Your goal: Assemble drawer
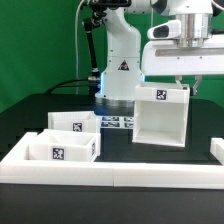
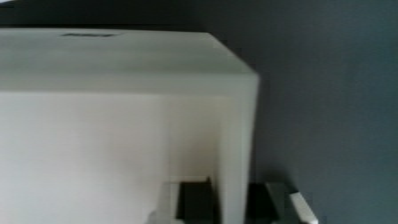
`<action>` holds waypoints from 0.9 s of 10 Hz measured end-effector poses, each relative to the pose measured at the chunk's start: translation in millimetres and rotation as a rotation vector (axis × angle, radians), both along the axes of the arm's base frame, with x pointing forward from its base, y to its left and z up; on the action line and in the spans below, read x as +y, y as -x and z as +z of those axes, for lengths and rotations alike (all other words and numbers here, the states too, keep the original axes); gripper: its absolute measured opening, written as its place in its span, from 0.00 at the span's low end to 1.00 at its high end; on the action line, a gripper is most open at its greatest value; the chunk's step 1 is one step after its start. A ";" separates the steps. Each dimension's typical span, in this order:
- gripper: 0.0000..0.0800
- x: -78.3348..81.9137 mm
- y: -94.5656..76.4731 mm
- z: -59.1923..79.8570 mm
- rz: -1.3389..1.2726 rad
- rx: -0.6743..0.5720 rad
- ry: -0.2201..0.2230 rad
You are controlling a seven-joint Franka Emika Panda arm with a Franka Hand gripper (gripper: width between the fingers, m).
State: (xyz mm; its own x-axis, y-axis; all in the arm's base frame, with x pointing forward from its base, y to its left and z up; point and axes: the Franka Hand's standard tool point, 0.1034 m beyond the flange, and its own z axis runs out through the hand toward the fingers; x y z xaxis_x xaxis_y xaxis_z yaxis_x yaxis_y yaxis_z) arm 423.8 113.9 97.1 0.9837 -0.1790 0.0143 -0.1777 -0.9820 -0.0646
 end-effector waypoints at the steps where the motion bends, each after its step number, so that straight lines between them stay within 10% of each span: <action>1: 0.05 0.0 0.0 0.0 0.000 0.000 0.000; 5: 0.05 -1.0 -1.3 -0.4 0.010 -0.001 0.000; 9: 0.05 -8.0 -44.2 0.2 0.023 -0.037 -0.009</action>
Offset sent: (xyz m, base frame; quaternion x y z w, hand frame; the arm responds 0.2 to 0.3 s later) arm 0.0000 0.0000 0.0000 0.0000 0.0000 0.0000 1.0000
